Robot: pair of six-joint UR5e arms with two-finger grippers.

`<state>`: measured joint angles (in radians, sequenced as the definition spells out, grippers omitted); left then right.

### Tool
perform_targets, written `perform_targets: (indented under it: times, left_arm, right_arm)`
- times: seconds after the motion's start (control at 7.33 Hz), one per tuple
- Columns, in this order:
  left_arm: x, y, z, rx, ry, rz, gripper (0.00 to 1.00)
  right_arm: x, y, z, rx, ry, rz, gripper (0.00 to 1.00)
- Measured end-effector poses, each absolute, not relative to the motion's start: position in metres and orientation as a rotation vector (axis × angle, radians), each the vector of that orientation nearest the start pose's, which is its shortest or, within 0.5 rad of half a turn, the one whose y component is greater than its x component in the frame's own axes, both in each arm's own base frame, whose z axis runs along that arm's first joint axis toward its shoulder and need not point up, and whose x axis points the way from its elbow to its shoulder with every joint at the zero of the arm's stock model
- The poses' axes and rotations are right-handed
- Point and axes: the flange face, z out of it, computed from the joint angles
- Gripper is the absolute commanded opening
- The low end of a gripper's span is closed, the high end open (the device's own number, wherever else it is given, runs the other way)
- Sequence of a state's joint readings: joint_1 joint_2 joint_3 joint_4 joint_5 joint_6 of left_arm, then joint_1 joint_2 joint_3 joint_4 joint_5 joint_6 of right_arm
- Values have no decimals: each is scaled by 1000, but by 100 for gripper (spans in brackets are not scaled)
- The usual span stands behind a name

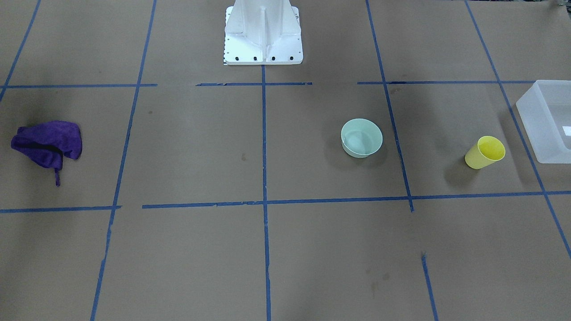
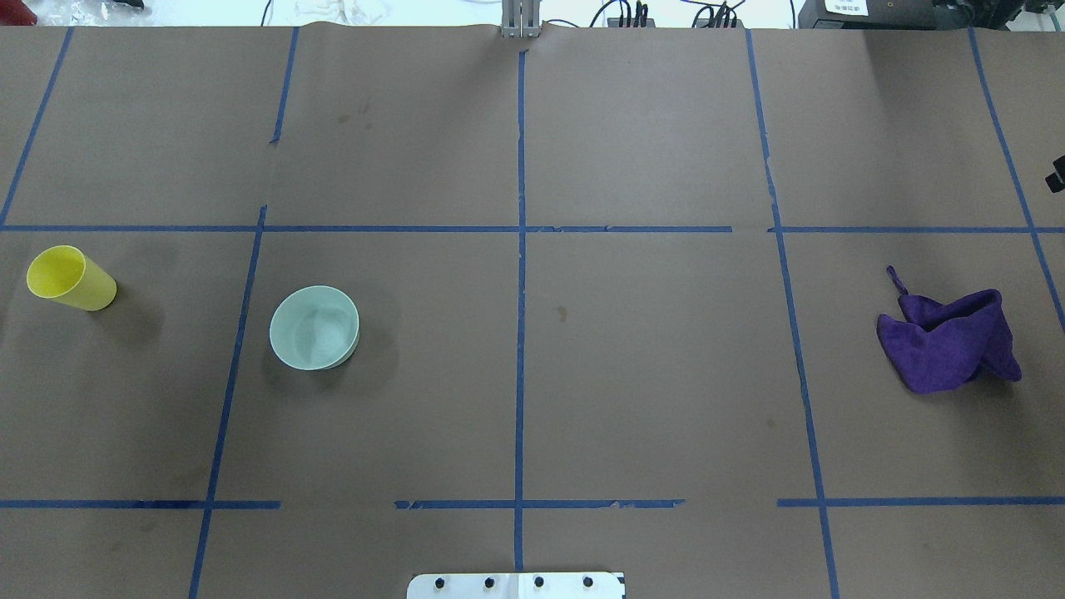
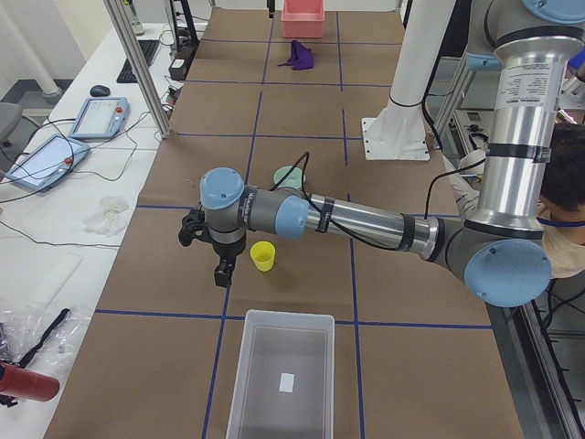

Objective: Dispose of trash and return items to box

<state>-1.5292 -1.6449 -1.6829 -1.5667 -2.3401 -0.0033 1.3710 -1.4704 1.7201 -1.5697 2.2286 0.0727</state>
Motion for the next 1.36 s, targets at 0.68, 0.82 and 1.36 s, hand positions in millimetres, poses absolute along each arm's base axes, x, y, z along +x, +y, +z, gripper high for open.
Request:
perform_targets:
  times: [0.68, 0.82, 1.36]
  left_arm:
    - [-48, -526, 559, 187, 742, 207, 100]
    - [-46, -531, 557, 214, 740, 223, 100]
    - [61, -517, 575, 236, 776, 372, 100]
  right_arm:
    - [-39, -537, 535, 160, -759, -246, 100]
    - [-38, -535, 538, 156, -759, -245, 100]
    - [-38, -531, 542, 160, -754, -252, 100]
